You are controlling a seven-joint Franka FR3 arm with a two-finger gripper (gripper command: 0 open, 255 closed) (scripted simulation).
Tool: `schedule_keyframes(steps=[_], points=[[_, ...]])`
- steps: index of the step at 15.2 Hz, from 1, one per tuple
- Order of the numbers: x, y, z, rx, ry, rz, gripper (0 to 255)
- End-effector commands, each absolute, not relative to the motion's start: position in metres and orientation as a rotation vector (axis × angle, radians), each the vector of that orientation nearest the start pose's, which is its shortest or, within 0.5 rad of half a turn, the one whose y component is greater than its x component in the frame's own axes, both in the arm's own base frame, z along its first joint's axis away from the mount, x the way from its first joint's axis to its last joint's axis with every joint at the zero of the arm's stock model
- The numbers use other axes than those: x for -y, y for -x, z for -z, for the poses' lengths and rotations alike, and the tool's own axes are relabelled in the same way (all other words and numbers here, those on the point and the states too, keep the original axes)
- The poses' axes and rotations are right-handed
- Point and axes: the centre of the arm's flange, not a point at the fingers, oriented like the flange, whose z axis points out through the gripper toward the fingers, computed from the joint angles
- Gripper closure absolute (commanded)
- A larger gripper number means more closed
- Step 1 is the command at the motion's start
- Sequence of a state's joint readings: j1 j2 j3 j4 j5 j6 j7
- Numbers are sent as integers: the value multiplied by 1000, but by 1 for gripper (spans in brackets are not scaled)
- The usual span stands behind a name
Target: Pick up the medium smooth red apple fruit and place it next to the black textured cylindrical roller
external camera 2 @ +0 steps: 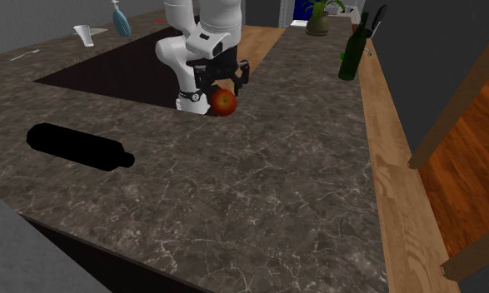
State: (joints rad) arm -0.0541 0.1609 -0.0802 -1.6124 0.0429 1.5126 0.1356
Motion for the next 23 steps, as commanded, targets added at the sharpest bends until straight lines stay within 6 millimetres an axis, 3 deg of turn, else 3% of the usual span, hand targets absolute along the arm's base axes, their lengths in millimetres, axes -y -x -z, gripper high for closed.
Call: schedule_keyframes(steps=[1,23], points=[[87,-555,-509,-419,3056,-404,255],[267,-327,-509,-419,3056,-404,255]])
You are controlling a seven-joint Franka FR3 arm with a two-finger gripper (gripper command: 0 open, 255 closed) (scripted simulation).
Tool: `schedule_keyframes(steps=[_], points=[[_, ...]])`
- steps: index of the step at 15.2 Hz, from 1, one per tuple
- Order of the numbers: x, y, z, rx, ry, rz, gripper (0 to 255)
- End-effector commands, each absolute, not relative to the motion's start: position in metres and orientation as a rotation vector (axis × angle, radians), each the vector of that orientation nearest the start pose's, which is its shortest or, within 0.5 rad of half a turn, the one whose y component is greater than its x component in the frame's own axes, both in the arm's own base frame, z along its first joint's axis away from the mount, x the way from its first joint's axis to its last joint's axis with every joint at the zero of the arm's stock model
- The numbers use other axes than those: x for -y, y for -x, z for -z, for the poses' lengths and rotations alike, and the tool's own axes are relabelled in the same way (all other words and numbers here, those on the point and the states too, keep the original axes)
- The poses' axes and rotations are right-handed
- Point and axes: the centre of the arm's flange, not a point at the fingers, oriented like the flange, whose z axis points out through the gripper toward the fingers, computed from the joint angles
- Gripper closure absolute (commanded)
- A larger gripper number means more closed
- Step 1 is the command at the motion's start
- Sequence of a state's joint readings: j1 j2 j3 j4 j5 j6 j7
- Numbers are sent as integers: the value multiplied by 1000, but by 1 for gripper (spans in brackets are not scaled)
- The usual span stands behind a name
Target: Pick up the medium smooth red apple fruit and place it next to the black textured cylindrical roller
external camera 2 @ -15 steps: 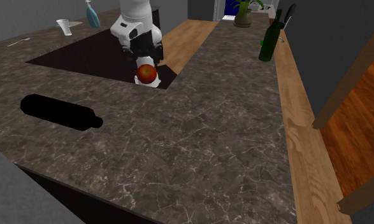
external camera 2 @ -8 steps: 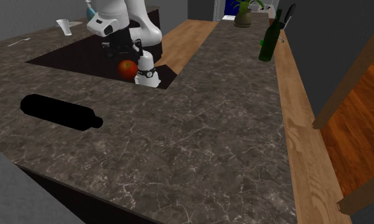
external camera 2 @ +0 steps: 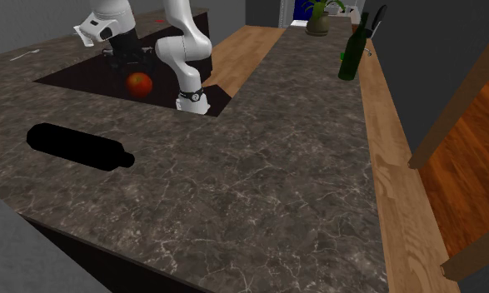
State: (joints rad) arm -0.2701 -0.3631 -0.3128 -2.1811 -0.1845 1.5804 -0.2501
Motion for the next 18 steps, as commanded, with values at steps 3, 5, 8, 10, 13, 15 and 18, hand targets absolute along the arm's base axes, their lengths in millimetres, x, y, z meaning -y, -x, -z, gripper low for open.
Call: schedule_keyframes(steps=[3,5,8,10,13,15,18], points=[[292,-296,-509,-419,3056,-404,255],[308,-275,-509,-419,3056,-404,255],[333,-244,-509,-419,3056,-404,255],[350,-224,-509,-419,3056,-404,255],[374,-193,-509,-419,3056,-404,255],[391,-172,-509,-419,3056,-404,255],[415,-141,-509,-419,3056,-404,255]])
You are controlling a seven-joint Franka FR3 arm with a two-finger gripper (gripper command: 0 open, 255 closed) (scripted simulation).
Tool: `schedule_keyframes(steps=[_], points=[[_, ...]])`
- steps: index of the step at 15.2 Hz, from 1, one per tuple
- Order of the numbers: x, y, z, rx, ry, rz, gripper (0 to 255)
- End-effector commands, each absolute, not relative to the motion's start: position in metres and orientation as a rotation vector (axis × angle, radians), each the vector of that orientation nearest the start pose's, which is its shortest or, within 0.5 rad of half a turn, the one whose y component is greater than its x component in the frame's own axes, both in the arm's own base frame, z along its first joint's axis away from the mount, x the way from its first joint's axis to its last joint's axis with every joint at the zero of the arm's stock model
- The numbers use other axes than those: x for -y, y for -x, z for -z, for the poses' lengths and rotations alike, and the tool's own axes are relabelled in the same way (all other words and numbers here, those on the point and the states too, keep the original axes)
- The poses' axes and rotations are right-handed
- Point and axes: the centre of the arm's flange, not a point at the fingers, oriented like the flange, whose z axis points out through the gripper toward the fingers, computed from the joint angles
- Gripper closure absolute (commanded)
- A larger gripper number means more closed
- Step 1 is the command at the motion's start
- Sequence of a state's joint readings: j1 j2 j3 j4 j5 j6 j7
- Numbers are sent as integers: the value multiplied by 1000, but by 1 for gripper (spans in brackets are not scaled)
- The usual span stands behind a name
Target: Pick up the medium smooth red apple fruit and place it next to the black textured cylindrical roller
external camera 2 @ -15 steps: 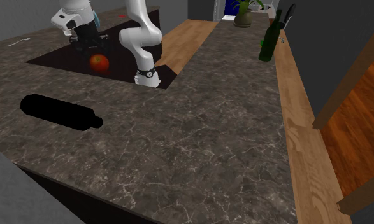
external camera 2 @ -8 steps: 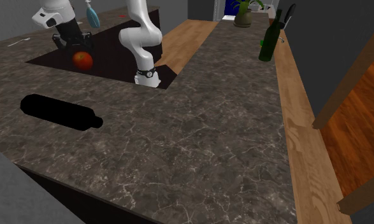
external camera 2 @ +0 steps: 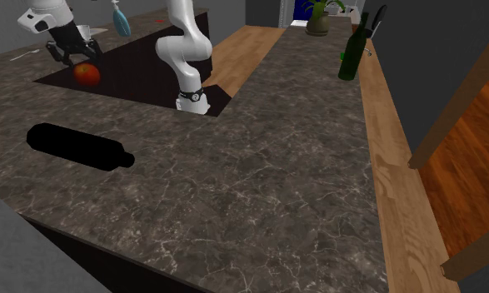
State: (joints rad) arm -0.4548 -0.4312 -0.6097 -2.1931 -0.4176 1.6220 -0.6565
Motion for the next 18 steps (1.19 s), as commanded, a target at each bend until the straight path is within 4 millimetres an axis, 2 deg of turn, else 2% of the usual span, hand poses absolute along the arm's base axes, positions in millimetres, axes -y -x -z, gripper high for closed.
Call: schedule_keyframes(steps=[1,18], points=[[423,-131,-509,-419,3056,-404,255],[423,-131,-419,-419,3056,-404,255]])
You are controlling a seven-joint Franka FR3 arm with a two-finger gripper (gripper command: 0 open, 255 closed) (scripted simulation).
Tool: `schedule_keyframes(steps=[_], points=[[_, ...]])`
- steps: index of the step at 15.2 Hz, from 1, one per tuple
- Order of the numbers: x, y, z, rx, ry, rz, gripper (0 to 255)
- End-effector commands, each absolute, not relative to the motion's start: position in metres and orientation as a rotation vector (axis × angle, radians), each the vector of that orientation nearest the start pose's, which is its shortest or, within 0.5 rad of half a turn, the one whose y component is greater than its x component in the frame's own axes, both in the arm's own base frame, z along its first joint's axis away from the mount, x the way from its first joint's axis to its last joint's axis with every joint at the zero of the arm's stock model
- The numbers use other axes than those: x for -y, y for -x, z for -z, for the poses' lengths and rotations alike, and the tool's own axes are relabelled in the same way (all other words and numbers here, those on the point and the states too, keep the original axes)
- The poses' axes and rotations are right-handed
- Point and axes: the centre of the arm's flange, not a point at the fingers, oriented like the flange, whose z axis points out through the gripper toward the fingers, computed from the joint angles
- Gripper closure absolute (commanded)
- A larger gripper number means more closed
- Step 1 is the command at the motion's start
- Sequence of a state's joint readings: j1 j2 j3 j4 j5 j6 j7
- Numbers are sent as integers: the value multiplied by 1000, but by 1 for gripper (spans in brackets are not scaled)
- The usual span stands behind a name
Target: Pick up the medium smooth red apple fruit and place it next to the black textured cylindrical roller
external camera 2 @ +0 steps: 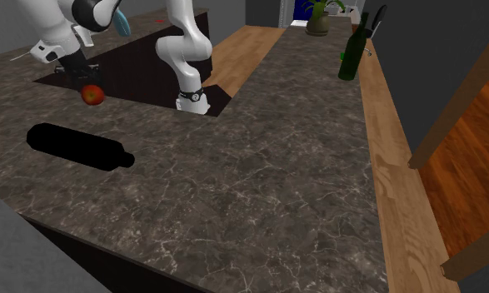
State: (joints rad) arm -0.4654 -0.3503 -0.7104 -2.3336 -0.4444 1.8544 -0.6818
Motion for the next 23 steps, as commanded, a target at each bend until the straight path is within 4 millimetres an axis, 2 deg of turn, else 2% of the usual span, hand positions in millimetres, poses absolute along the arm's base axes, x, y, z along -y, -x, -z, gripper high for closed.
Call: schedule_keyframes(steps=[1,13,21,22,23], points=[[423,-131,-414,-419,3056,-404,255],[423,-131,-350,-419,3056,-404,255],[423,-131,-350,-419,3056,-404,255],[423,-131,-350,-419,3056,-404,0],[423,-131,-350,-419,3056,-404,0]])
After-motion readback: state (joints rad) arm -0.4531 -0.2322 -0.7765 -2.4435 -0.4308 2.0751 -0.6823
